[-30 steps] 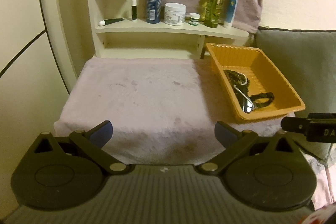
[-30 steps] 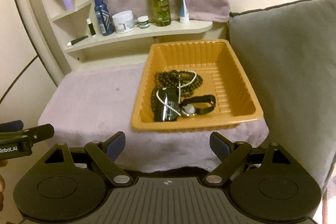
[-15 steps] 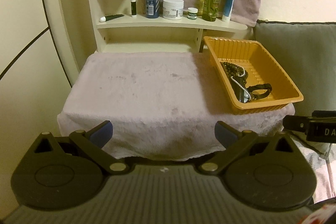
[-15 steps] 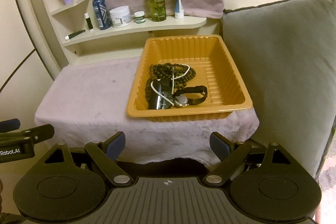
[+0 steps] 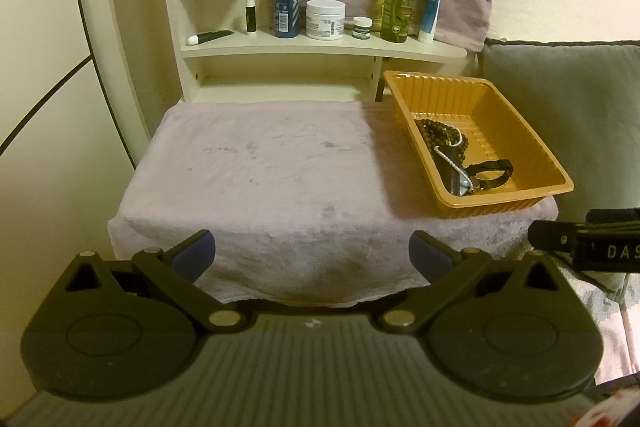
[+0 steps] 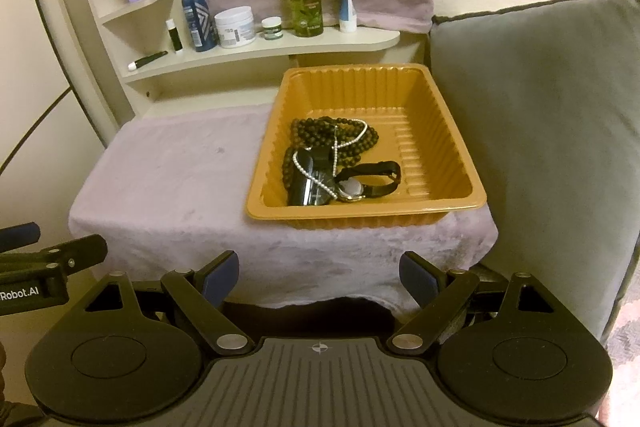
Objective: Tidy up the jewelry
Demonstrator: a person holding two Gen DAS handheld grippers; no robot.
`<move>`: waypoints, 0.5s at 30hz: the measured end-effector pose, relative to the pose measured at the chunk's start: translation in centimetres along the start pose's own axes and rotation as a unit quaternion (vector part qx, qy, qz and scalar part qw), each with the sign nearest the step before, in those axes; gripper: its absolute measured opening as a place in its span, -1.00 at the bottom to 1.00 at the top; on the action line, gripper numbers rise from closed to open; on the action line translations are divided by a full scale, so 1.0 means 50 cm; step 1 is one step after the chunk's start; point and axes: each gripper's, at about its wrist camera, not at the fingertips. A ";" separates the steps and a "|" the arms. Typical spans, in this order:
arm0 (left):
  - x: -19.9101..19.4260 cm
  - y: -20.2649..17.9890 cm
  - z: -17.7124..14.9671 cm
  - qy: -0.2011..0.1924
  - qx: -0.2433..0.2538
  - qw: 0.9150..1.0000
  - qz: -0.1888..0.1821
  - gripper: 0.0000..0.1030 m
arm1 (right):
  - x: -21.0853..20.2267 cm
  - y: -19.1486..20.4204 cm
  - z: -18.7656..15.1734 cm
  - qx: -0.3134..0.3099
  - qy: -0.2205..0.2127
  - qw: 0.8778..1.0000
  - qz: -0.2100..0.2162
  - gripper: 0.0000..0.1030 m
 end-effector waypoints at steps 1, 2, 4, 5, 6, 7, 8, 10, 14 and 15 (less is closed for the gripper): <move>0.000 0.000 0.000 0.000 -0.001 1.000 0.000 0.99 | 0.000 0.001 0.000 0.000 0.000 1.000 0.000 0.69; 0.000 0.000 0.000 0.000 0.000 1.000 0.000 0.99 | 0.000 0.001 0.000 0.001 0.000 1.000 0.000 0.69; 0.000 0.000 0.001 0.001 -0.001 1.000 -0.001 0.99 | 0.001 0.001 0.000 0.001 0.001 1.000 0.000 0.69; 0.000 0.001 0.001 0.001 -0.002 1.000 -0.001 0.99 | 0.001 0.001 -0.001 0.001 0.000 1.000 0.000 0.69; 0.000 0.000 0.001 0.000 -0.002 1.000 -0.001 0.99 | 0.001 0.001 -0.001 0.001 0.000 1.000 0.000 0.69; 0.000 0.000 0.001 0.000 -0.001 1.000 0.000 0.99 | 0.001 0.001 -0.001 0.000 0.000 1.000 0.000 0.69; 0.001 0.000 0.001 -0.001 0.000 1.000 -0.001 0.99 | 0.002 0.000 -0.001 0.000 0.001 1.000 0.000 0.69; 0.001 0.000 0.000 -0.001 -0.001 1.000 -0.001 0.99 | 0.002 0.000 -0.001 0.000 0.002 1.000 0.000 0.69; 0.000 -0.002 -0.001 -0.002 0.000 1.000 -0.003 0.99 | 0.002 -0.001 -0.002 0.002 0.001 1.000 -0.001 0.69; 0.000 -0.001 -0.002 -0.002 0.000 1.000 -0.004 0.99 | 0.002 -0.001 -0.002 0.002 0.001 1.000 -0.001 0.69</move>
Point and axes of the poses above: each gripper's, at about its wrist camera, not at the fingertips, and x roughly the way its jaws point, y to its left, z to its top, and after that the axes turned 7 degrees about z, right-handed
